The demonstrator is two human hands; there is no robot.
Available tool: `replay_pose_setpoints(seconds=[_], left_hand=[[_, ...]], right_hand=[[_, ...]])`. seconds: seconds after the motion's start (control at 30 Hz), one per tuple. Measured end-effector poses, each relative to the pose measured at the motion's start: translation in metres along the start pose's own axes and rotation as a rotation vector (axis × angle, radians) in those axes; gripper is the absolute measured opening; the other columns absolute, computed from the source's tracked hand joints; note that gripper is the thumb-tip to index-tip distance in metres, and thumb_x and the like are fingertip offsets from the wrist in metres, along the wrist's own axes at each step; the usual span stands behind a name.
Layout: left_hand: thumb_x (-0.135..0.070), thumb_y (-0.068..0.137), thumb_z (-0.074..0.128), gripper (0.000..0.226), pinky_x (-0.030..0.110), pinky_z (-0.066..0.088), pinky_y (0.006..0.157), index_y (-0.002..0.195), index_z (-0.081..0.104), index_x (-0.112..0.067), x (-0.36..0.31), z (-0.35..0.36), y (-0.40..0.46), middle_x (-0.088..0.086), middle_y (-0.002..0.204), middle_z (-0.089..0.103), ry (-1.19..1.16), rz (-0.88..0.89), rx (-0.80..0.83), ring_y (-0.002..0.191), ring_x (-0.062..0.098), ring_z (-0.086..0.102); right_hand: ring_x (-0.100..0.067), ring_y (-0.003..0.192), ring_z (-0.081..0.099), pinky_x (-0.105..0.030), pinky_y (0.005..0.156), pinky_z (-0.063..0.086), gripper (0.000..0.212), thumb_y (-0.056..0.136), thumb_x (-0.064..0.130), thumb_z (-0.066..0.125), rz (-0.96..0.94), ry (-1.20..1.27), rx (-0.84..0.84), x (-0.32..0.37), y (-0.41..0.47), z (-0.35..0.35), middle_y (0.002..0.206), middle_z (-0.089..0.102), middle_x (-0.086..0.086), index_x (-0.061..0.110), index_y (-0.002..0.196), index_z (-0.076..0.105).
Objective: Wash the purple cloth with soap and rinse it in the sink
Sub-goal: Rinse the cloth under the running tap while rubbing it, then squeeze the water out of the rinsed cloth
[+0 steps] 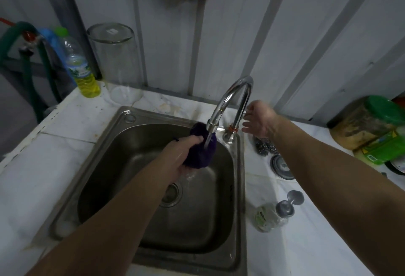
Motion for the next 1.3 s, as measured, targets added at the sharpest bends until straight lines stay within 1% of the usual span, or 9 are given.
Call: replay_pose_setpoints(seconds=[0.07,0.17,0.27,0.4,0.57,0.73,0.9,1.1,1.3], left_hand=[[-0.026,0.084,0.078,0.041,0.042,0.062,0.079,0.121,0.068,-0.011,0.001,-0.001,-0.001,0.014,0.114,0.077,-0.008,0.005,-0.004,0.103,0.031,0.074],[-0.032,0.077,0.083,0.056,0.046,0.063,0.083,0.127,0.066,-0.015,0.000,-0.003,-0.007,0.013,0.119,0.075,-0.002,-0.002,0.002,0.107,0.033,0.073],[-0.035,0.083,0.078,0.051,0.037,0.061,0.061,0.128,0.064,-0.015,-0.001,-0.002,-0.018,0.015,0.124,0.071,-0.020,-0.039,0.032,0.105,0.035,0.071],[-0.032,0.088,0.075,0.047,0.035,0.060,0.056,0.128,0.061,-0.013,0.002,-0.002,-0.034,0.020,0.127,0.067,-0.117,-0.098,0.106,0.100,0.035,0.068],[-0.024,0.091,0.072,0.030,0.043,0.059,0.083,0.116,0.062,-0.011,0.006,-0.002,-0.060,0.021,0.118,0.068,-0.205,-0.144,0.160,0.112,0.040,0.065],[-0.031,0.084,0.075,0.049,0.038,0.064,0.071,0.125,0.063,-0.005,0.010,-0.005,-0.084,0.024,0.116,0.073,-0.235,-0.140,0.226,0.096,0.039,0.071],[-0.040,0.086,0.071,0.052,0.029,0.058,0.039,0.115,0.069,0.003,0.018,-0.012,-0.109,0.026,0.094,0.074,-0.276,-0.208,0.320,0.055,0.036,0.070],[-0.060,0.072,0.076,0.077,0.021,0.054,0.039,0.115,0.066,0.003,0.019,-0.028,-0.113,0.021,0.081,0.068,-0.068,-0.210,0.358,0.057,0.023,0.063],[-0.022,0.086,0.079,0.031,0.019,0.043,0.045,0.108,0.062,-0.007,0.012,-0.027,-0.106,0.010,0.079,0.063,0.360,-0.123,0.333,0.058,0.014,0.058]], right_hand=[[-0.032,0.119,0.050,-0.046,0.110,0.038,0.037,0.100,0.037,0.029,0.015,-0.028,0.100,0.003,-0.001,0.007,0.121,0.058,-0.010,0.015,0.113,0.056],[-0.041,0.143,0.035,-0.055,0.115,0.030,0.061,0.101,0.046,0.022,0.018,-0.063,0.170,0.001,0.001,0.007,0.161,0.036,-0.008,0.019,0.153,0.037],[-0.044,0.151,0.020,-0.056,0.119,0.027,0.064,0.099,0.043,0.031,0.037,-0.110,0.102,-0.001,-0.004,0.004,0.167,0.023,-0.009,0.019,0.158,0.026],[-0.039,0.120,0.057,-0.044,0.093,0.053,0.030,0.100,0.016,0.042,-0.050,-0.194,-0.147,0.006,-0.029,0.003,0.139,0.054,-0.020,0.003,0.125,0.054],[-0.024,0.077,0.067,-0.037,0.075,0.058,0.020,0.100,0.005,0.041,-0.105,-0.120,-0.206,-0.015,-0.092,0.016,0.092,0.069,-0.013,0.006,0.098,0.061],[-0.025,0.081,0.066,-0.036,0.071,0.054,0.016,0.093,0.020,0.061,-0.178,0.102,0.116,-0.079,-0.144,0.059,0.091,0.068,-0.013,0.006,0.098,0.064],[-0.030,0.118,0.064,-0.046,0.092,0.055,0.079,0.066,0.049,0.089,-0.275,0.609,0.481,-0.129,-0.140,0.096,0.133,0.065,-0.013,0.018,0.133,0.062],[-0.021,0.075,0.067,-0.034,0.063,0.059,0.021,0.073,0.017,0.082,-0.290,0.517,0.473,-0.127,-0.148,0.112,0.086,0.065,-0.011,0.018,0.083,0.063],[-0.023,0.062,0.056,-0.034,0.060,0.058,0.021,0.085,0.004,0.073,-0.276,0.303,0.338,-0.106,-0.145,0.119,0.071,0.056,-0.012,0.014,0.073,0.058]])
Point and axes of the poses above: each hand's wrist, its own y-axis towards the middle knuckle, its own z-axis out of the palm, x = y × z, the point moved 2 cm from there along y, towards the middle knuckle
